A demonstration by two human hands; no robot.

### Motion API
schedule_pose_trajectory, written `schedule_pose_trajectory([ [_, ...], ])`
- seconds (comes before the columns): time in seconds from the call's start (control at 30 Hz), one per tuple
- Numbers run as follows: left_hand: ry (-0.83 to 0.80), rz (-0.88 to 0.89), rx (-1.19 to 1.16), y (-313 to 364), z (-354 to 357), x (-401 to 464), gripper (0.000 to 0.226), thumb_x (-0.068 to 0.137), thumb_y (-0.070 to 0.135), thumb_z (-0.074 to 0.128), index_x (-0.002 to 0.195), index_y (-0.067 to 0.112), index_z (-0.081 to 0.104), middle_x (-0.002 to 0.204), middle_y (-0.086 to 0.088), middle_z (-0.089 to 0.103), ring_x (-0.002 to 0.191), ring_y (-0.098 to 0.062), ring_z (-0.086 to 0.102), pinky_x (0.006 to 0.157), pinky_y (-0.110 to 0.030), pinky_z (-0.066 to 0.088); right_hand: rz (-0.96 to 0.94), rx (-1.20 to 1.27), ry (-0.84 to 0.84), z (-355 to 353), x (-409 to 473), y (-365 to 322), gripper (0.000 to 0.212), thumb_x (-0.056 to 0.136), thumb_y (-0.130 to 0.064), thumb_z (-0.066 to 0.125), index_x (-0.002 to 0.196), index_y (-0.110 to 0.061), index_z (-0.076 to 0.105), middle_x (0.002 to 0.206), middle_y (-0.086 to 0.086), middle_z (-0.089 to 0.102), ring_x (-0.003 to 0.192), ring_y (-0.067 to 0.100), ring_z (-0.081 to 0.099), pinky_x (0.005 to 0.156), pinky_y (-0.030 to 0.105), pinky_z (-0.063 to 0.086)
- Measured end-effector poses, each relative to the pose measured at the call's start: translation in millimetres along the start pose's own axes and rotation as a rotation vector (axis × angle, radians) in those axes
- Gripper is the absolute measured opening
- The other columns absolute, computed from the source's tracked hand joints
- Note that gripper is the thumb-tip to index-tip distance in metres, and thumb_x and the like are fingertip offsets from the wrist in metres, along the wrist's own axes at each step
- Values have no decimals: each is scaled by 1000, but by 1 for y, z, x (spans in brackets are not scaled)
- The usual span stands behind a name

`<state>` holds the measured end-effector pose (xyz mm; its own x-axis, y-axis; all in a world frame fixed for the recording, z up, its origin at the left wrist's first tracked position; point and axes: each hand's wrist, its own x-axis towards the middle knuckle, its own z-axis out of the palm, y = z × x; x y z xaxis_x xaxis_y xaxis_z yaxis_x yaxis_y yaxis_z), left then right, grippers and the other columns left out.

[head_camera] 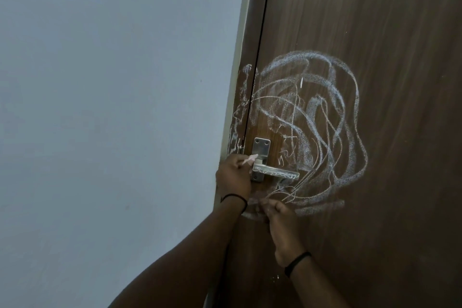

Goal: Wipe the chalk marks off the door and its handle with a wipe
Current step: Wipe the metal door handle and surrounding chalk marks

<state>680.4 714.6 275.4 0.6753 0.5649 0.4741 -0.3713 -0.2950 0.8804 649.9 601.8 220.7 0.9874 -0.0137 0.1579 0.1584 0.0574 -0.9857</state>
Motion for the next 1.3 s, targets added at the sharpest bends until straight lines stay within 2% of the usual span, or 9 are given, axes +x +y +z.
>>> schedule_pose_trajectory([
  [0.1, -17, -90, -135, -1, 8, 2, 10, 88, 25, 72, 91, 20, 79, 79, 10, 72, 78, -9, 68, 67, -21, 52, -3, -99, -21, -11, -1, 7, 17, 99, -13, 55, 95, -6, 70, 90, 11, 70, 77, 15, 58, 67, 25, 46],
  [0.2, -72, -200, -277, -4, 10, 5, 11, 90, 16, 70, 92, 22, 79, 83, 3, 76, 84, -23, 73, 77, -38, 61, 16, -141, -44, -17, 0, 10, 16, 98, -7, 53, 96, -7, 69, 94, 7, 71, 73, 12, 57, 64, 23, 45],
  [0.37, -104, -64, -217, -11, -1, 5, 34, 87, 20, 73, 70, 50, 74, 77, 17, 75, 76, -5, 72, 72, -25, 59, 15, -156, -61, -11, 2, 12, 19, 98, -6, 52, 93, -12, 70, 84, 2, 71, 67, 7, 58, 58, 18, 46],
  [0.53, -95, -164, -216, 4, 6, 13, 15, 78, 27, 83, 65, 30, 75, 66, 10, 74, 54, -1, 67, 49, -14, 52, 36, -133, -76, -3, -2, 11, 19, 98, -6, 52, 92, -10, 69, 80, 3, 71, 65, 8, 57, 61, 23, 46],
  [0.7, -122, -166, -255, -10, 1, 10, 18, 80, 23, 81, 65, 32, 77, 71, 3, 76, 69, -17, 75, 65, -29, 61, 33, -109, -20, -11, -1, 10, 16, 96, -4, 55, 91, -8, 70, 80, 7, 71, 62, 8, 57, 59, 22, 46],
  [0.87, -96, -159, -158, -4, 6, 15, 18, 81, 31, 80, 64, 32, 73, 68, 7, 74, 70, -13, 72, 69, -28, 60, 35, -110, -11, -9, -3, 9, 16, 95, -3, 55, 88, -7, 69, 75, 5, 70, 61, 9, 56, 60, 24, 47],
  [0.97, -165, -257, -309, -9, 2, 8, 17, 88, 15, 73, 74, 24, 76, 68, -2, 75, 72, -21, 74, 66, -27, 61, 6, -117, -17, -9, -6, 10, 16, 95, -4, 56, 87, -7, 69, 75, 4, 70, 61, 7, 57, 59, 22, 46],
  [1.07, -188, -429, -487, -8, -2, 2, 8, 91, 2, 65, 92, 0, 73, 71, -11, 74, 63, -19, 73, 55, -22, 58, 10, -104, 6, -9, -8, 12, 15, 95, -3, 55, 88, -5, 69, 74, 4, 69, 62, 8, 56, 57, 21, 45],
  [1.3, -234, -711, -812, 15, -3, -7, 12, 98, -8, 47, 101, -8, 58, 87, -24, 65, 77, -31, 67, 62, -30, 60, 30, -111, -25, -6, -16, 12, 17, 97, -6, 55, 87, -8, 69, 72, 3, 69, 61, 8, 56, 56, 19, 45],
])
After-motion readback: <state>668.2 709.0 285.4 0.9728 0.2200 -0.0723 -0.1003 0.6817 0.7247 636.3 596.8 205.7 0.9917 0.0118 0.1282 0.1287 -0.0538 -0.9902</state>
